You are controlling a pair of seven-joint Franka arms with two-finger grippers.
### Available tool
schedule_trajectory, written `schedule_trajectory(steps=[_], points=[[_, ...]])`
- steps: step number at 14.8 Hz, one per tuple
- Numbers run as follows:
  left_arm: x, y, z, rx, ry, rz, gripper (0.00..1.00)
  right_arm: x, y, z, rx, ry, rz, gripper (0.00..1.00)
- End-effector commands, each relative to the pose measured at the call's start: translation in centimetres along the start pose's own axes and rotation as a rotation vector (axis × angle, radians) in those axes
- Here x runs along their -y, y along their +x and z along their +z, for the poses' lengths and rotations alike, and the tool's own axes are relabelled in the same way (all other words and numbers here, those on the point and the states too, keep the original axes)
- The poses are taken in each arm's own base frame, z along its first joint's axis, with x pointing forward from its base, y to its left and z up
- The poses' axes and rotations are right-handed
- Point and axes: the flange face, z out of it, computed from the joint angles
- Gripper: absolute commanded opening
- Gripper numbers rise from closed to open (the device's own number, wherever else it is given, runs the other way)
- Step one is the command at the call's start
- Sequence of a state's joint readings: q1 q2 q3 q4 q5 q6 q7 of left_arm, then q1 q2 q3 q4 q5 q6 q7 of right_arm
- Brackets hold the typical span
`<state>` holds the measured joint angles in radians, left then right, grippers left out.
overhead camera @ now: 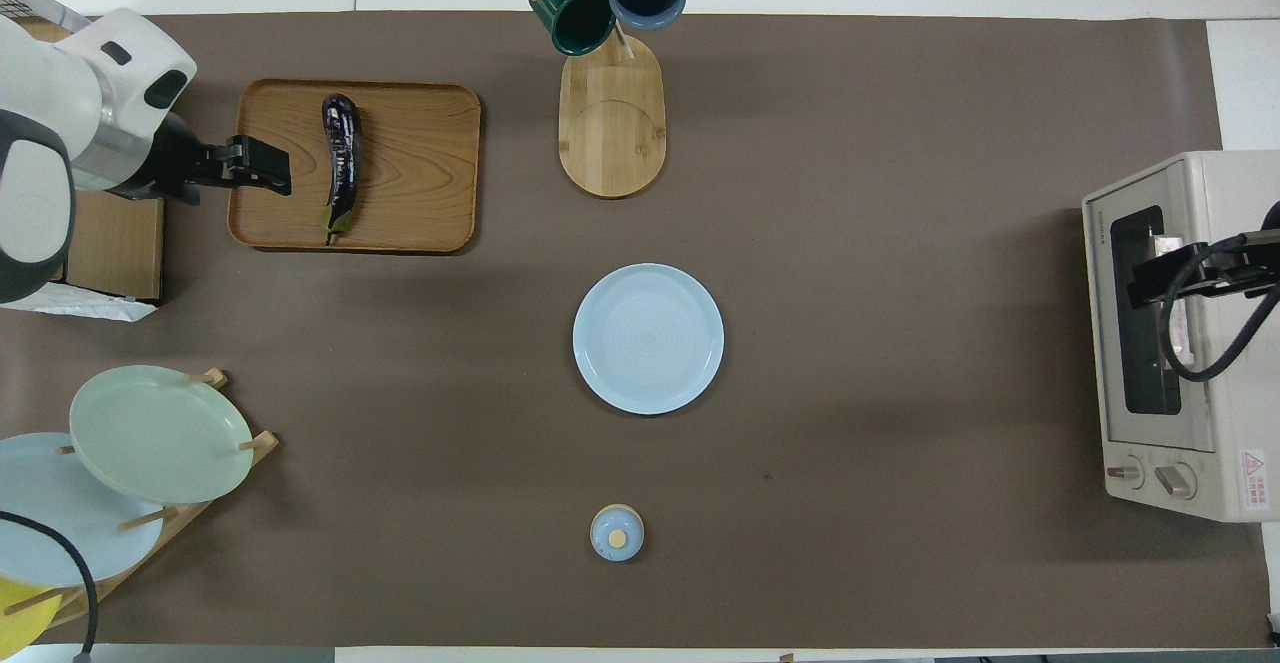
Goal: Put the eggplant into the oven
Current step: 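Grasp the eggplant with the left gripper and lift it off the tray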
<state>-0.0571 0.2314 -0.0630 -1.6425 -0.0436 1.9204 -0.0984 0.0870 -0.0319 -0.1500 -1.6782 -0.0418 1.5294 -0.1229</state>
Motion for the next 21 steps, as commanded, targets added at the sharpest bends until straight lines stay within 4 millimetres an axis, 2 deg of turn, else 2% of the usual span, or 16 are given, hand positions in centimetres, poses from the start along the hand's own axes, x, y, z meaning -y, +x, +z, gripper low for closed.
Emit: schedule_trajectory(steps=[1, 3, 4, 5, 6, 7, 8, 11, 13, 14, 15, 17, 19, 21], points=[[0.4, 2.9, 3.6, -0.020, -0.001, 0.050, 1.00, 0.4, -0.5, 0.1, 0.002, 0.032, 0.011, 1.00], [0.2, 3.9, 6.7, -0.004, 0.016, 0.080, 1.00, -0.2, -0.6, 0.3, -0.001, 0.035, -0.003, 1.00], [0.2, 5.0, 8.2, 0.002, 0.038, 0.094, 1.00, -0.2, -0.4, 0.5, -0.014, 0.032, -0.040, 0.84], [-0.5, 5.8, 10.2, 0.012, 0.039, 0.105, 1.00, -0.2, -0.2, 0.6, -0.037, 0.030, -0.067, 0.45], [-1.5, 6.2, 11.9, 0.003, 0.038, 0.119, 1.00, -0.1, 0.0, 1.1, -0.051, 0.027, -0.074, 0.18], [-1.5, 6.8, 13.2, -0.026, 0.037, 0.122, 1.00, -0.2, -0.2, 1.9, -0.069, 0.028, -0.076, 0.00], [-1.6, 7.2, 14.5, -0.049, 0.035, 0.125, 1.00, -0.1, -0.4, 2.6, -0.088, 0.025, -0.118, 0.00], [-1.8, 7.2, 15.5, -0.074, 0.031, 0.139, 1.00, -0.4, -0.6, 3.8, -0.100, 0.015, -0.185, 0.00], [-1.2, 6.5, 16.9, -0.061, 0.034, 0.192, 1.00, -1.0, -0.7, 4.3, -0.086, -0.025, -0.153, 0.00], [-1.1, 6.2, 17.4, -0.055, 0.032, 0.196, 1.00, -1.4, -0.9, 4.7, -0.070, -0.079, -0.082, 0.00], [-1.4, 6.1, 17.5, -0.058, 0.032, 0.201, 1.00, -1.6, -0.9, 4.8, -0.083, -0.112, -0.008, 0.00], [-1.6, 5.8, 18.0, -0.062, 0.030, 0.203, 0.98, -1.6, -0.8, 6.0, -0.087, -0.125, -0.001, 0.00], [-1.5, 5.6, 18.3, -0.063, 0.030, 0.202, 0.89, -2.9, -0.7, 6.9, -0.089, -0.123, 0.025, 0.00], [-1.5, 5.6, 18.2, -0.063, 0.028, 0.201, 0.65, -4.1, -0.6, 8.2, -0.105, -0.130, 0.042, 0.00]])
